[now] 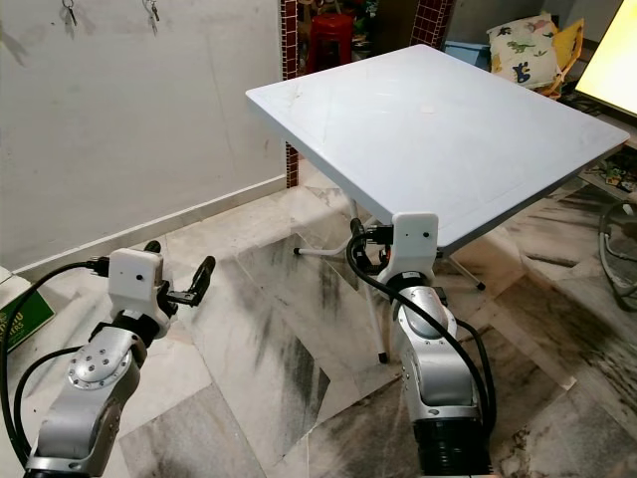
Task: Hang keys on a hook
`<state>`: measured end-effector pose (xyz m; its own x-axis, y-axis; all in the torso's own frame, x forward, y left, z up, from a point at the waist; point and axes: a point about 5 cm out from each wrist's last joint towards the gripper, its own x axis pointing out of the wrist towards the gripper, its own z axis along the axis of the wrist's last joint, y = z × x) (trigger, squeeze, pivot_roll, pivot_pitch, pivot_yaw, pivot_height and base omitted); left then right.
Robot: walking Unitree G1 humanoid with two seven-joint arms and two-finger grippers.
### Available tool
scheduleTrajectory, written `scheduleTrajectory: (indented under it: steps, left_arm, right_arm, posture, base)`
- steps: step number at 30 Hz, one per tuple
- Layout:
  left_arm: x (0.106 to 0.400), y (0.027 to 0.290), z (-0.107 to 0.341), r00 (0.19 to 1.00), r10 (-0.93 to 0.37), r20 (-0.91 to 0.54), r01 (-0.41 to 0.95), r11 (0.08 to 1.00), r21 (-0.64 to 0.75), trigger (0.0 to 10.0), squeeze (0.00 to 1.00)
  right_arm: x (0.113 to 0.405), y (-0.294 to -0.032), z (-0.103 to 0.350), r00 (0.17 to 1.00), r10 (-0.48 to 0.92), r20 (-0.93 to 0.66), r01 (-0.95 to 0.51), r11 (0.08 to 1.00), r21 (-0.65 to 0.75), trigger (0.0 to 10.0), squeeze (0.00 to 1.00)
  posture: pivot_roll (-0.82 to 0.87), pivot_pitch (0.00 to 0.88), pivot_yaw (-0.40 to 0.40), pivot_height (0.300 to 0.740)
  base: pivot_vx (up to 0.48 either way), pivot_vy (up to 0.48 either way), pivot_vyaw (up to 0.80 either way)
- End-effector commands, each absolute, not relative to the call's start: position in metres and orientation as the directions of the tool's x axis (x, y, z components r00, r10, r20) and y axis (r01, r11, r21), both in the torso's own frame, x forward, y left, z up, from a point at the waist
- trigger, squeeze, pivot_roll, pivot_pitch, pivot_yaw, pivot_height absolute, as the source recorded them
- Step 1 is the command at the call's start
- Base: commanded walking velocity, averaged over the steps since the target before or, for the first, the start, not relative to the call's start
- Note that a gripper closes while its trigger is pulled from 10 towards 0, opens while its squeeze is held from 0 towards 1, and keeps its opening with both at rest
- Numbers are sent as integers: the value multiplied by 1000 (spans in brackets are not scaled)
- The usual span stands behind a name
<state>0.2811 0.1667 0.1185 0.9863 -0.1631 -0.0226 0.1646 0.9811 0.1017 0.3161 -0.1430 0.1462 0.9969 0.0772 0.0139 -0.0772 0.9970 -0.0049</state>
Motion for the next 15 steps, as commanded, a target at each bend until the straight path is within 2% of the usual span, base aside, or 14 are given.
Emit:
scheduleTrajectory:
  steps: [1,9,14,15]
  left_arm:
    - [284,170,119,986,-165,-18,166,981,102,10000,0]
    - [298,175,131,988,-151,23,147,981,123,10000,0]
    - [298,162,136,984,-174,42,171,983,74,10000,0]
    - [298,159,136,982,-183,42,180,981,68,10000,0]
  right_arm:
    - [318,-146,147,998,61,13,-61,998,-1,10000,0]
    - [318,-148,149,998,59,22,-59,998,-2,10000,0]
    - [317,-145,148,998,67,16,-67,998,-4,10000,0]
    - [317,-145,147,998,65,10,-65,998,0,10000,0]
  posture:
    - [4,0,1,740]
    - [1,0,-2,740]
    - [0,0,-1,740]
    - [1,0,-2,740]
  base:
    - [0,0,-800]
    - [0,0,-800]
    - [0,0,0]
    - [0,0,-800]
